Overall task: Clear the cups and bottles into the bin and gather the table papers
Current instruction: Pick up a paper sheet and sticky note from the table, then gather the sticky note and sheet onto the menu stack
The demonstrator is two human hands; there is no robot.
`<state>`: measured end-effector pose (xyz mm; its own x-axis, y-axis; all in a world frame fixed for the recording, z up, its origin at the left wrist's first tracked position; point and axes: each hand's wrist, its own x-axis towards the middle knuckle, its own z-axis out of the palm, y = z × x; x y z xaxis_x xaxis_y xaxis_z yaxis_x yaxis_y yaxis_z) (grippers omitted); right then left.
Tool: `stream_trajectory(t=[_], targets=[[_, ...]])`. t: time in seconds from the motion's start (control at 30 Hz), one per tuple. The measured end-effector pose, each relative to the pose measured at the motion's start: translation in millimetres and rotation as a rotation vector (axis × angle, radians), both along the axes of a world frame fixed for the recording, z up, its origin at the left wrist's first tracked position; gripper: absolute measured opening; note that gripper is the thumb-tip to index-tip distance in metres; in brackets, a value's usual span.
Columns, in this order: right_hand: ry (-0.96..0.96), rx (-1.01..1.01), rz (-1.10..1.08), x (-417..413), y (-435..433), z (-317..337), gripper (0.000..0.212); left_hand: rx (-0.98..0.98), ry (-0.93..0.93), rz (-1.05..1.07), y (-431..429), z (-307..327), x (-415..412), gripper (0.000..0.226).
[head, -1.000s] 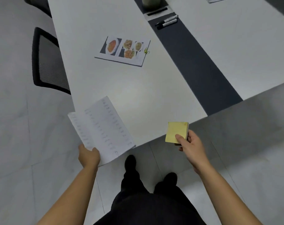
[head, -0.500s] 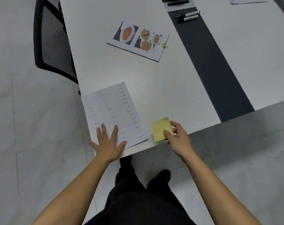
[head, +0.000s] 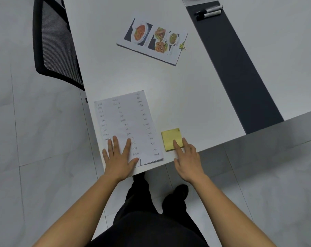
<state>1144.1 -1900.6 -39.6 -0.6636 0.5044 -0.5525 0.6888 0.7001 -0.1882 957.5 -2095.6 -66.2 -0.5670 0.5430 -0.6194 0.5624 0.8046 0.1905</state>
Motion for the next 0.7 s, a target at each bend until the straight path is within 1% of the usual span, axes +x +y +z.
stream_trajectory(t=[0.07, 0.13, 0.2, 0.27, 0.33, 0.37, 0.43, 0.53, 0.6, 0.7], targets=[[-0.036, -0.024, 0.002, -3.4, 1.5, 5.6, 0.071, -0.007, -0.011, 0.002, 0.4, 2.2, -0.7, 0.083], [-0.016, -0.081, -0.054, -8.0, 3.6, 14.0, 0.073, 0.011, -0.003, 0.020, 3.3, 7.3, -0.7, 0.082], [0.119, -0.091, -0.161, -13.1, 8.6, 25.7, 0.074, 0.124, 0.063, 0.064, 9.1, 17.4, -0.4, 0.077], [0.290, -0.061, -0.270, -19.1, 17.2, 40.8, 0.071, 0.323, 0.076, 0.148, 17.4, 36.6, -4.8, 0.074], [0.428, -0.054, -0.378, -26.3, 27.7, 56.5, 0.068, 0.534, -0.034, 0.287, 27.8, 57.2, -16.7, 0.069], [0.477, -0.056, -0.432, -30.0, 34.0, 63.0, 0.066, 0.612, -0.088, 0.359, 32.8, 66.1, -24.6, 0.065], [0.545, -0.056, -0.529, -36.1, 47.4, 72.6, 0.064, 0.716, -0.132, 0.479, 42.7, 81.9, -41.5, 0.060], [0.623, -0.079, -0.676, -43.4, 63.5, 84.9, 0.062, 0.832, -0.188, 0.681, 58.5, 101.7, -64.3, 0.055], [0.674, -0.108, -0.782, -48.3, 74.7, 93.4, 0.058, 0.876, -0.235, 0.796, 72.1, 112.3, -77.4, 0.053], [0.697, -0.159, -0.870, -60.7, 102.9, 99.0, 0.056, 0.910, -0.256, 0.876, 99.9, 116.6, -95.8, 0.052]])
